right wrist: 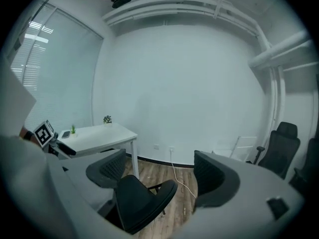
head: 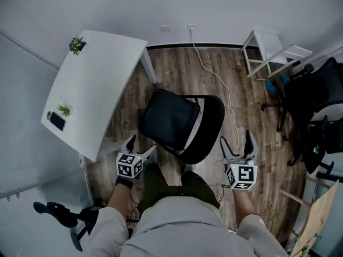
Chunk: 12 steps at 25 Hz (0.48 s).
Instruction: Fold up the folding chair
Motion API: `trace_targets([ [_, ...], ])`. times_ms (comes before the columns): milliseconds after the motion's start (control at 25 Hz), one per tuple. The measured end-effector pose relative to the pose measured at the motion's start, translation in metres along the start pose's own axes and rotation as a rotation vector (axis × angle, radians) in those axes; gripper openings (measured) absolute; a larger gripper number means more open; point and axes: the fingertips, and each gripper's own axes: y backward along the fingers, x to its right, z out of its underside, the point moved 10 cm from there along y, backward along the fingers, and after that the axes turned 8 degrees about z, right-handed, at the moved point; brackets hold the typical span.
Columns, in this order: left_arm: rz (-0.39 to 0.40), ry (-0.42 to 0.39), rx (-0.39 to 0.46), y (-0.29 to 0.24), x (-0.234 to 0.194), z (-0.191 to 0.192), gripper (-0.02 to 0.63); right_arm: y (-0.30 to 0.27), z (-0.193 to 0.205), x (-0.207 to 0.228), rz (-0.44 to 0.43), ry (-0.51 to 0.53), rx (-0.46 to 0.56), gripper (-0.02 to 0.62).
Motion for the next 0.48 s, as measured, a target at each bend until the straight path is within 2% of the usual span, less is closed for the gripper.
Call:
trace_targets([
  [280, 0.064, -0.022, -0.091, -0.036, -0.052, 0.004, 0.456, -0.027, 0.016, -0.014, 0.069, -0.017, -0.09, 0.433],
  [480, 0.092, -0.026, -0.156, -0.065, -0.082, 0.021, 0.456, -0.053, 0.038, -0.014, 0.105, -0.024, -0.162, 0.433],
])
